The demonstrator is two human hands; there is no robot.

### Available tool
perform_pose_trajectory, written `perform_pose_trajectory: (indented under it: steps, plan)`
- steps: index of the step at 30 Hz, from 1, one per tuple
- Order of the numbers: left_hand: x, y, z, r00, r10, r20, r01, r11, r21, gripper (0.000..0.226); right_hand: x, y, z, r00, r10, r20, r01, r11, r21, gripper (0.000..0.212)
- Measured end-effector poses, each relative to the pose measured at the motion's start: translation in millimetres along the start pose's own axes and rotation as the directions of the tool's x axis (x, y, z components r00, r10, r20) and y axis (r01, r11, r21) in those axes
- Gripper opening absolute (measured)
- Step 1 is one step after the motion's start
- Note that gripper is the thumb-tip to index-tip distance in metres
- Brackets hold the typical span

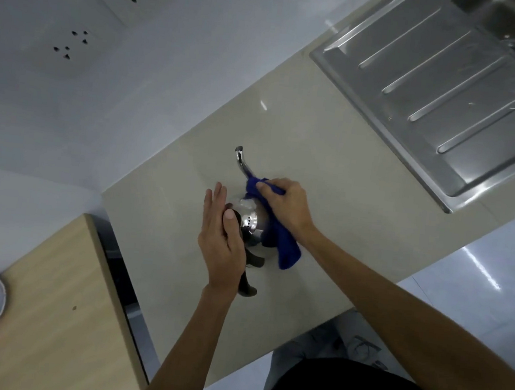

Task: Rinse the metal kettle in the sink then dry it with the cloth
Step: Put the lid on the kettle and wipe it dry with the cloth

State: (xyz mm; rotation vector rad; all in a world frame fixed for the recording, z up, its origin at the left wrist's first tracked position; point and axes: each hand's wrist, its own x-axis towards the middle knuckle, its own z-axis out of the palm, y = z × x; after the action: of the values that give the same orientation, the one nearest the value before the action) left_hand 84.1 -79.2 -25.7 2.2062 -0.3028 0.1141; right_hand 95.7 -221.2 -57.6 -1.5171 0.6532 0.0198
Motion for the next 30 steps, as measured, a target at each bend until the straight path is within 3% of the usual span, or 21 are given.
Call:
perform_pose_trajectory:
  steps: [2, 7, 11, 13, 17, 19, 21, 23, 25, 27, 30]
  plan:
    - [0.5, 1.1, 0.3, 1.000, 0.017, -0.003, -0.018, 1.000, -0.001, 0.052, 2.6, -0.9, 1.0, 1.000, 0.026, -0.012, -0.026, 0.999, -0.043, 0.024]
    - [-0.4, -0.8, 0.7, 1.000, -0.009, 0.004, 0.009, 1.000, 0.006, 0.050, -11.9, -30.6, 16.6, 0.978, -0.186, 0.090, 0.197, 0.970, -0.144, 0.020]
    - [-0.7, 2.9, 0.7, 0.999, -0.042, 0.004, 0.042, 0.999, 0.013, 0.051, 12.9, -34.3, 15.6, 0.996, -0.017, 0.085, 0.038, 0.967, -0.251, 0.021]
    - [0.7, 2.6, 0.7, 0.999, -0.035, 0.011, 0.035, 0.999, 0.003, 0.050, 10.4, -35.2, 16.1, 0.997, -0.036, 0.071, 0.053, 0.965, -0.258, 0.021]
    - [1.4, 0.9, -0.5, 0.999, -0.035, 0.034, 0.037, 0.998, -0.049, 0.046, -37.7, -19.1, 16.8, 0.976, -0.212, 0.039, 0.213, 0.977, -0.028, 0.026]
    - [1.1, 0.3, 1.4, 0.999, -0.036, 0.018, 0.037, 0.997, -0.067, 0.046, -61.0, 5.3, 22.3, 0.954, -0.282, -0.098, 0.285, 0.958, 0.020, 0.030]
    - [-0.2, 2.5, 5.8, 0.992, -0.112, -0.049, 0.108, 0.991, -0.081, 0.048, -48.6, 23.0, 27.0, 0.959, -0.188, -0.212, 0.201, 0.978, 0.045, 0.029]
    - [-3.1, 5.7, 7.5, 0.971, -0.203, -0.128, 0.190, 0.976, -0.102, 0.052, -27.1, 31.9, 27.5, 0.976, -0.004, -0.218, 0.027, 0.995, 0.100, 0.030]
    - [-2.9, 7.2, 9.5, 0.966, -0.207, -0.158, 0.196, 0.977, -0.082, 0.053, -18.9, 32.2, 27.0, 0.980, 0.040, -0.197, -0.011, 0.990, 0.143, 0.036]
    - [-2.8, 5.6, 10.5, 0.967, -0.193, -0.168, 0.188, 0.981, -0.045, 0.052, -32.1, 19.4, 28.6, 0.979, -0.023, -0.201, 0.062, 0.980, 0.191, 0.041]
    - [-1.0, 3.9, 12.2, 0.968, -0.175, -0.181, 0.177, 0.984, -0.009, 0.051, -65.7, 5.5, 40.7, 0.937, -0.288, -0.200, 0.322, 0.931, 0.170, 0.036]
